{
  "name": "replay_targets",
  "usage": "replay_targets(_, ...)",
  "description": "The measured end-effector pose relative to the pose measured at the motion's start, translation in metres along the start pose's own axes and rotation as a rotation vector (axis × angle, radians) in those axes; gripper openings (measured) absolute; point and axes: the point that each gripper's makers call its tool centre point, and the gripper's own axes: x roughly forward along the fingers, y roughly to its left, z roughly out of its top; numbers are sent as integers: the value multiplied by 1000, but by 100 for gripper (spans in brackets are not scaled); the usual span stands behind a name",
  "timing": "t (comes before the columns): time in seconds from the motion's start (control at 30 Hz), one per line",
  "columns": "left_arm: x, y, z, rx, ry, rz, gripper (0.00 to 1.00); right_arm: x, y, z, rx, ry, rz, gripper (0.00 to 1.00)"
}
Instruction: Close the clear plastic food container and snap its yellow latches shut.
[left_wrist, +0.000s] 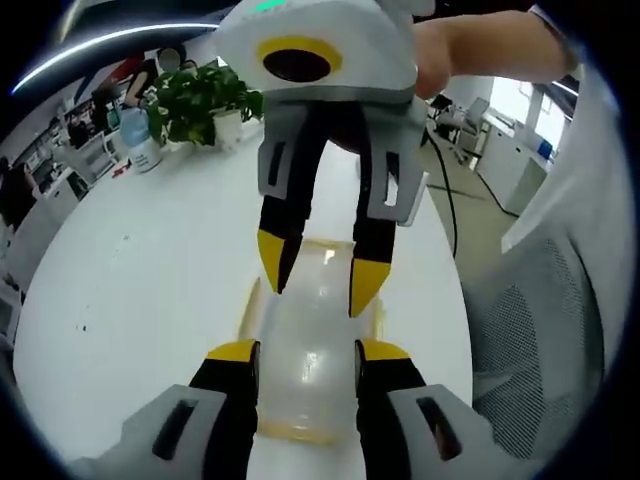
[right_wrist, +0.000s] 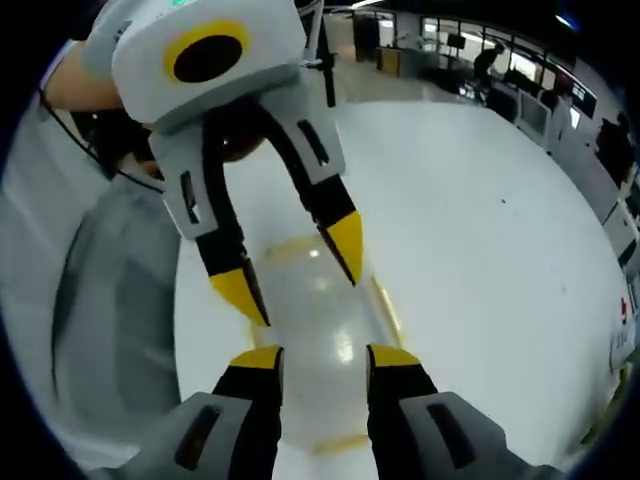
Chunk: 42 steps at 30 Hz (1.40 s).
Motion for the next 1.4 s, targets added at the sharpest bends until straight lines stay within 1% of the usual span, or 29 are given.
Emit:
replay_targets(0.13, 2, -2, -1, 3, 6, -6, 37, 1, -4, -1, 5, 4, -5, 31)
replay_targets(0.23, 3, -2, 0, -12, 2, 2, 37, 3, -6, -1, 9, 3, -1, 31)
replay_targets(0.33, 6, -4, -3, 16, 22, 9, 37, 4, -9, 2, 3, 10, -3, 31)
replay_targets(0.4, 9, -6, -5, 23, 35, 1, 37, 5, -13, 2, 3, 17, -1, 31)
replay_targets(0.6, 10, -8, 0, -4, 12, 4, 37, 5, -16, 4, -4, 23, 1, 31)
replay_targets(0.83, 11, -12, 1, -15, 9, 3, 38, 6, -20, 7, -9, 20, 3, 32)
replay_targets(1.2, 15, -28, -6, -6, 23, -7, 41, 10, -28, 11, -16, 30, 6, 34)
replay_targets(1.4, 14, -30, -7, -9, 26, 0, 42, 14, -29, 10, -22, 43, 18, 35)
